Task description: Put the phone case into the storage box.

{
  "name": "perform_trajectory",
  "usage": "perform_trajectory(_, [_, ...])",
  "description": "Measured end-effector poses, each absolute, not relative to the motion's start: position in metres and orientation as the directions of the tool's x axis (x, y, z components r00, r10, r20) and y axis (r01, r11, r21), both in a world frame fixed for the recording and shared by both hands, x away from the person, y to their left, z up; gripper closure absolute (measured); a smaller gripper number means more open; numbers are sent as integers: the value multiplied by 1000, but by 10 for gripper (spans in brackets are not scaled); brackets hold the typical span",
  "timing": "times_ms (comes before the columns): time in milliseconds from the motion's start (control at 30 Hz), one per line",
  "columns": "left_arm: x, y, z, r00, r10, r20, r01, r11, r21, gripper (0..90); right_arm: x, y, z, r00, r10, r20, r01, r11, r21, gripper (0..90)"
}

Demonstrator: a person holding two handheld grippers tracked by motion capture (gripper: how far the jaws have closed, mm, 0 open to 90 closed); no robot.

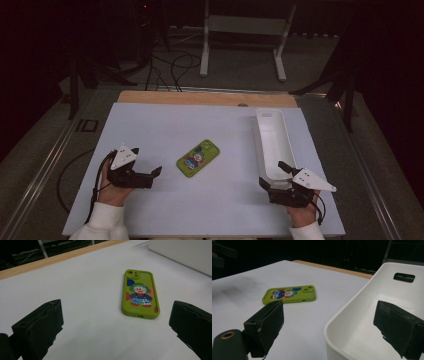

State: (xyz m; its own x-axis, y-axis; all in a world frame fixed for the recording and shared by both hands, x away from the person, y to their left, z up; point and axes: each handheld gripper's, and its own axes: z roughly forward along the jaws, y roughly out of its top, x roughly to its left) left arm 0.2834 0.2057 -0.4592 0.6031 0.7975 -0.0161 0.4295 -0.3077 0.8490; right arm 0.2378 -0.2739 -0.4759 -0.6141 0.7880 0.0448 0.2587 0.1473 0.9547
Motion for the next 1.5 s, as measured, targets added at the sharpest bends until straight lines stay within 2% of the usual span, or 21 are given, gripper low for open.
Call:
perform_trajectory(567, [316,173,-472,629,777,-42,487,-351,800,0,239,-273,-478,-614,788,44,266,154,952,95])
perform_trajectory(967, [332,150,-477,660,750,-36,506,-410,759,0,240,-273,-478,-619,784,46,270,158,950,96])
perform_trajectory(1167, [338,134,-478,685,729,1,496,-467,732,0,239,-272,-478,-618,784,46,272,159,949,96])
perform_trajectory(1500, [349,115,-485,694,720,-16,519,-485,704,0,239,-273,-478,-619,784,46,271,159,949,96])
